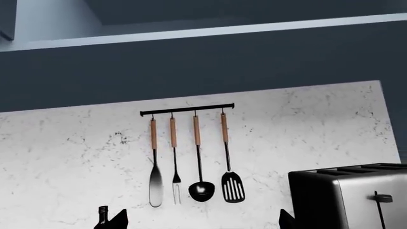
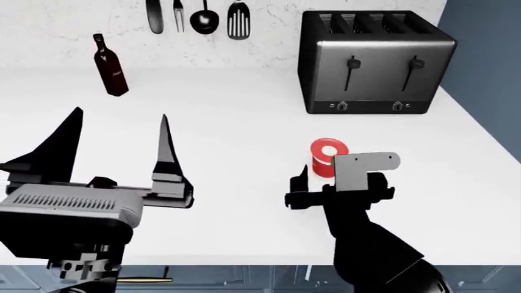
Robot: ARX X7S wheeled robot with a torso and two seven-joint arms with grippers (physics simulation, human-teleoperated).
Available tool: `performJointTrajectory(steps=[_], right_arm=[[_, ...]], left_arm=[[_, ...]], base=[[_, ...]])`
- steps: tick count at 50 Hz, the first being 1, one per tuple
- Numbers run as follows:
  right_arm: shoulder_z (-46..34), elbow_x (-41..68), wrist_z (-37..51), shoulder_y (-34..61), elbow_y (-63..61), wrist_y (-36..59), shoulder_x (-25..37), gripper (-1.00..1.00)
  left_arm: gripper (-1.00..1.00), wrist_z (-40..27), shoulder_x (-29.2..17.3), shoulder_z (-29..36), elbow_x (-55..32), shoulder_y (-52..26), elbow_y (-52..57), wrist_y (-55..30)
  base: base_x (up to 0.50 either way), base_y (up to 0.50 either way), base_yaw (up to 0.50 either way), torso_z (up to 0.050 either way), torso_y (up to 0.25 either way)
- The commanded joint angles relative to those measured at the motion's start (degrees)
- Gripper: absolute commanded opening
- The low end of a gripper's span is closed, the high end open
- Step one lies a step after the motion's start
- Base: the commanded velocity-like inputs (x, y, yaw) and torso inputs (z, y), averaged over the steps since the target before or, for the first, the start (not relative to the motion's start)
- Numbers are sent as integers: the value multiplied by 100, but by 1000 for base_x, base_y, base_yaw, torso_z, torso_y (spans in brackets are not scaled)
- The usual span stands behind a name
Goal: Pick the jello cup and cereal from the counter and place them in the cabinets closest to them.
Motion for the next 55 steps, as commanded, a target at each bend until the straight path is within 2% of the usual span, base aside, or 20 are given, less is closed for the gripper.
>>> performJointTrajectory(steps=[1,11,12,23,28,31,34,39,44,47,48,49,50,52,55], right_arm=[[-86,-181,-161,335,1066,-58,-162,100],[-92,-237,-133,431,1432,-92,-206,100],[-91,-254,-88,417,1415,-79,-200,-100],[-85,-214,173,178,631,136,0,-100],[101,80,384,70,-768,503,288,-100],[313,424,650,189,-1865,1020,453,-100],[642,925,926,547,-2736,1687,541,-100],[1395,2033,1396,1507,-3566,2861,505,-100],[1907,2953,1838,2205,-3794,3720,419,-100],[2530,4101,2361,2778,-3688,4356,265,-100],[2660,4416,2526,2930,-3615,4470,238,-100],[2749,4670,2628,3061,-3560,4514,226,-100],[2792,4851,2660,3179,-3529,4518,228,-100],[2729,5164,2888,3458,-3398,4648,248,-100],[2577,5507,3196,3856,-3160,4746,288,-100]], left_arm=[[100,-25,-38,82,8,-4,-35,31],[100,-60,-65,109,-8,-1,-33,38],[100,-64,-68,110,-10,0,-29,37],[100,-105,-86,141,-13,-8,-47,55],[100,-32,187,-93,-499,-562,-626,79],[100,-74,460,-237,-915,-1572,-1375,-456],[100,-68,698,-239,-1028,-2644,-2611,-776],[100,307,1011,-3,-942,-4030,-4885,-508],[100,783,1331,190,-751,-5066,-7346,450],[100,1009,1618,343,-412,-6359,-9924,1981],[100,1039,1657,719,-644,-6777,-10784,2585],[100,968,1659,1237,-1081,-6968,-11643,2808],[100,851,1658,1426,-1281,-6969,-12342,2682],[100,685,1657,1504,-1238,-6912,-12344,2576],[100,562,1648,1087,-928,-6810,-12345,2614]], base=[[0,0,0,0,0],[0,0,0,0,0],[0,0,0,0,0],[1,0,0,-1,0],[0,0,0,0,0],[0,0,0,0,0],[0,0,0,0,0],[0,0,0,0,0],[0,0,0,0,0],[0,0,0,0,0],[0,0,0,0,0],[0,0,0,0,0],[0,0,0,0,0],[0,0,0,0,0],[0,0,0,0,0]])
